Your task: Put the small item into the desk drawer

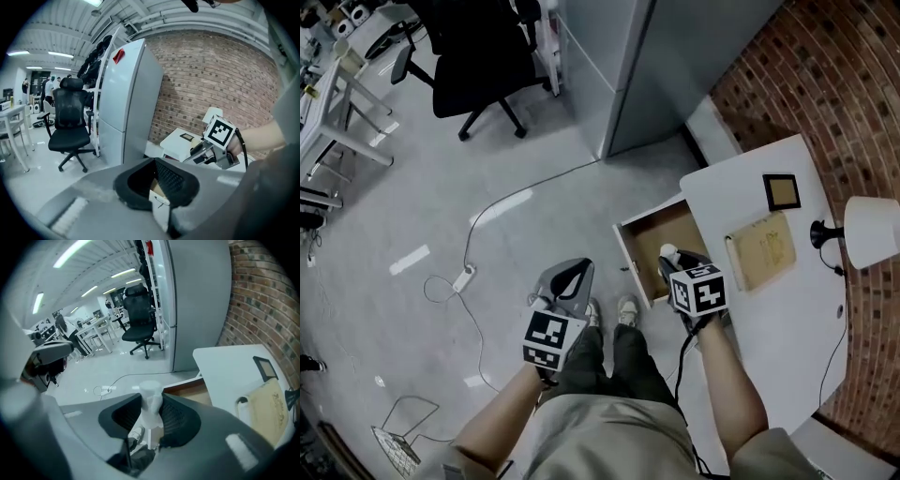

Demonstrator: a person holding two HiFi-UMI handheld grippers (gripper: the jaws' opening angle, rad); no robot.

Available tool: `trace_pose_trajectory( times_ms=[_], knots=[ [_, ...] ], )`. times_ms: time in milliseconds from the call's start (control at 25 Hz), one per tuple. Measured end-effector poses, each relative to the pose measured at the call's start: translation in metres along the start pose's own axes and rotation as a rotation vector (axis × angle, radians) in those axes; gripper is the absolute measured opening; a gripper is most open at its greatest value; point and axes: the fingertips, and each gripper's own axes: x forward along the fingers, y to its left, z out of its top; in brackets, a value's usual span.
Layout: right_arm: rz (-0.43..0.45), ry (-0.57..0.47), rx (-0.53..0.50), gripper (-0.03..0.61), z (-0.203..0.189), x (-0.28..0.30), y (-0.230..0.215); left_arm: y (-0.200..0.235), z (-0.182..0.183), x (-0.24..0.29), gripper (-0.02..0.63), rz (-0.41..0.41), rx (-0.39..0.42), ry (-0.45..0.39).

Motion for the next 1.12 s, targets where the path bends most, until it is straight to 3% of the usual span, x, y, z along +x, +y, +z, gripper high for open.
trace_pose_trajectory(
  times_ms=[280,760,1120],
  knots=[
    [0.05,0.164,0.101,0.126,-0.03,0.093,-0.021,0.017,-0.051,0.043,0.002,0.005,-0.093,0.043],
    [0.067,0.378,0.019,0.126,-0.094,0.217,-0.06,0.034,-0.14,0.125,0.002,0.048,-0.164,0.172],
    [0.096,0.418,0.032,0.13,-0.137,0.275,-0.083,0.031,-0.193,0.164,0.003,0.023,-0.202,0.22]
  ],
)
